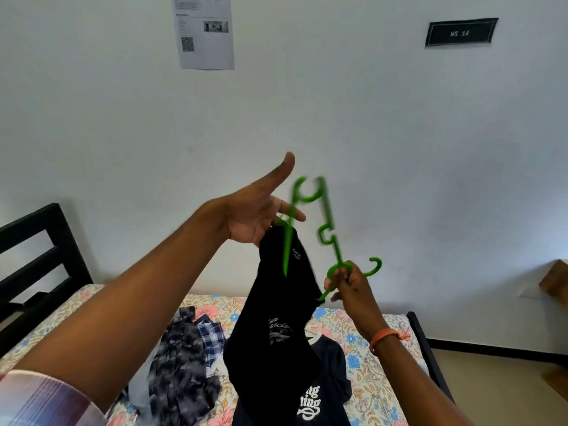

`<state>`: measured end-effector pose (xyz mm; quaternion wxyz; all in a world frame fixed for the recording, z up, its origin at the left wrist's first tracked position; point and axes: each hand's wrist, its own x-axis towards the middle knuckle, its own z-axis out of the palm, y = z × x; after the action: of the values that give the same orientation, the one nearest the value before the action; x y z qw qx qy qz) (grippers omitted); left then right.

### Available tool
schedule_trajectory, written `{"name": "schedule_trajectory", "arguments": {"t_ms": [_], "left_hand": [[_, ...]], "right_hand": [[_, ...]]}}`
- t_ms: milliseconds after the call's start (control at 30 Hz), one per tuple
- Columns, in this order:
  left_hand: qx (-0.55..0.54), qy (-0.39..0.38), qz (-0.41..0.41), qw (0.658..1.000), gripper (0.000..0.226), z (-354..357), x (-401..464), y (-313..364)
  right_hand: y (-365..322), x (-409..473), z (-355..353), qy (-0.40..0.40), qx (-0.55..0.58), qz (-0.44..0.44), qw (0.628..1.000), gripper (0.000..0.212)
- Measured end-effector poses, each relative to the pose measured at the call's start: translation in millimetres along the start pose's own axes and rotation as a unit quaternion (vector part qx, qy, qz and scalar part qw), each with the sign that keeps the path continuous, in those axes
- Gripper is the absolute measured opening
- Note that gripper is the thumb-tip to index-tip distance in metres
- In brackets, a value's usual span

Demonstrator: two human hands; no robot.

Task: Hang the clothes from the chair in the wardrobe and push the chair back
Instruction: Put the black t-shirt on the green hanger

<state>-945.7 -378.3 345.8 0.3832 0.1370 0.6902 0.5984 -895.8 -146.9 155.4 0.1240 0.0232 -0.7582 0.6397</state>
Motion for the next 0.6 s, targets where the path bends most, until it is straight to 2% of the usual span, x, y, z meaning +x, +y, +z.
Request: {"name": "schedule_trajectory", "arguments": {"t_ms": [67,200,300,367,467,533,600], "left_hand": [[-0.005,0.004,0.015,1.0,0.113,-3,0,-2],[0.035,-0.017,0.041,0.998,0.09,0,4,-4],[-0.005,-0.06,0.024,0.998,0.113,-17,-1,-7],[0.004,-0.051,0.012,0.999,0.115,-23,0,-12],[0.031,0.024,-0.002,0.999,0.079,-21,5,-22],[0.034,0.039,0.009,0.999,0.051,-21,7,-28],[0.058,0.053,0.019,0.997,0.024,-19,9,-33]], "right_hand": [[3,-5,6,-0.018,-0.01,-0.002,1.0,0.022],[4,-4,14,0.014,-0.032,-0.011,0.999,0.017],[4,0,3,0.021,-0.05,0.002,0.999,0.018],[2,1,-2,0.021,-0.069,0.001,0.997,0.019],[-1,3,-6,0.034,-0.083,0.0,0.996,0.022],[-4,4,-7,0.037,-0.066,0.003,0.997,0.022],[-10,4,-8,0.023,0.025,0.026,0.999,0.013]]}}
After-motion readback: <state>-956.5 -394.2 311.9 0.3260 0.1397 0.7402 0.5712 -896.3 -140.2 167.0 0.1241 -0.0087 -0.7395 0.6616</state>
